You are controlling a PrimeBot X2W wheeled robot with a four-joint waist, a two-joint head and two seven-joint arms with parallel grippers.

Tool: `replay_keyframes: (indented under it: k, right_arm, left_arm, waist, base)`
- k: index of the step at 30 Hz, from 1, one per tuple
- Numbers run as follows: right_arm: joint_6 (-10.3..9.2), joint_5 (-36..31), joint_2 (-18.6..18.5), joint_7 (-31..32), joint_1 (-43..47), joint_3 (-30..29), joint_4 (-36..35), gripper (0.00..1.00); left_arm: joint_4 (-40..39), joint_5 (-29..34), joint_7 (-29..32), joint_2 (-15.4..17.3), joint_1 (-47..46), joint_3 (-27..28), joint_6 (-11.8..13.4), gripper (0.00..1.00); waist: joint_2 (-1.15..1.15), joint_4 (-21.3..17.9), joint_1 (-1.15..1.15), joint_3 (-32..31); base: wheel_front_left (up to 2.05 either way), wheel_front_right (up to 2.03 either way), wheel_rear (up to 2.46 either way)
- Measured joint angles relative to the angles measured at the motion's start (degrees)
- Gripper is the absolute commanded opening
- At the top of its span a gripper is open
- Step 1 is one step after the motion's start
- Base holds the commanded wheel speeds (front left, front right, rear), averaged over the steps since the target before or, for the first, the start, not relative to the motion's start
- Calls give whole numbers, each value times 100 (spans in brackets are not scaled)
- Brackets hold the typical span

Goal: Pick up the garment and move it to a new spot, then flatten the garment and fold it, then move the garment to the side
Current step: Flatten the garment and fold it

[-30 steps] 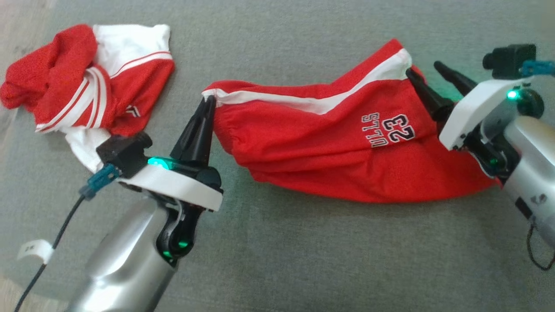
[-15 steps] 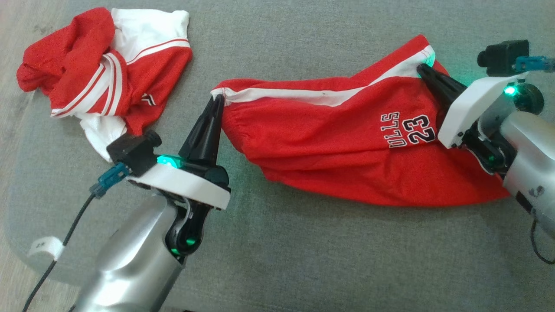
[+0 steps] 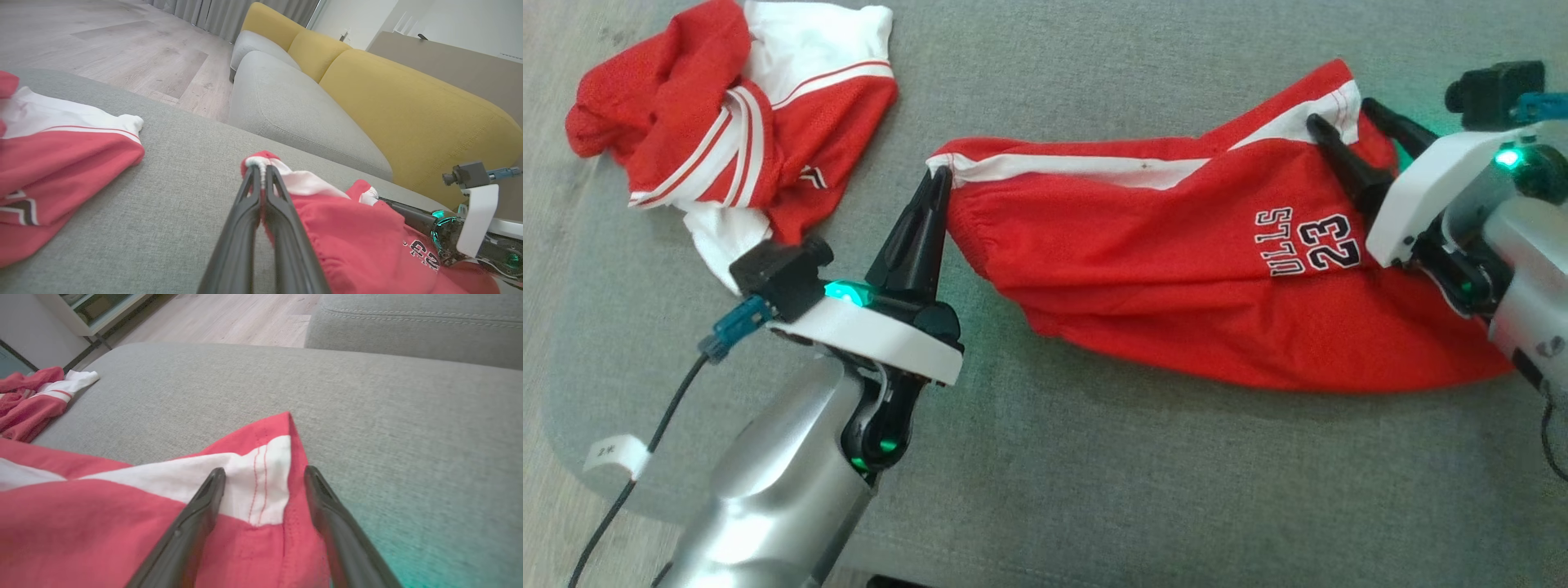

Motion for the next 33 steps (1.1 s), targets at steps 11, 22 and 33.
replay_keyframes:
  k: [11, 22, 33]
  right_arm:
    - [0, -187, -14, -517, -378, 176, -167, 0]
    - [0, -326, -401, -945, -1958, -445, -185, 0]
    - [0, -1678, -766, -993, -2130, -2608, -1049, 0]
  left_arm:
    - [45, 193, -81, 138, -30, 43, -42, 0]
    - [216, 920, -123, 241, -2479, 1, -51, 0]
    - [534, 1619, -210, -89, -3952, 210, -93, 0]
  waist:
    - [0, -185, 0, -105]
    - [0, -1245, 0, -211]
    - [0, -2483, -1, -261]
  base:
    - [0, 0, 0]
    - [0, 0, 0]
    - [0, 0, 0]
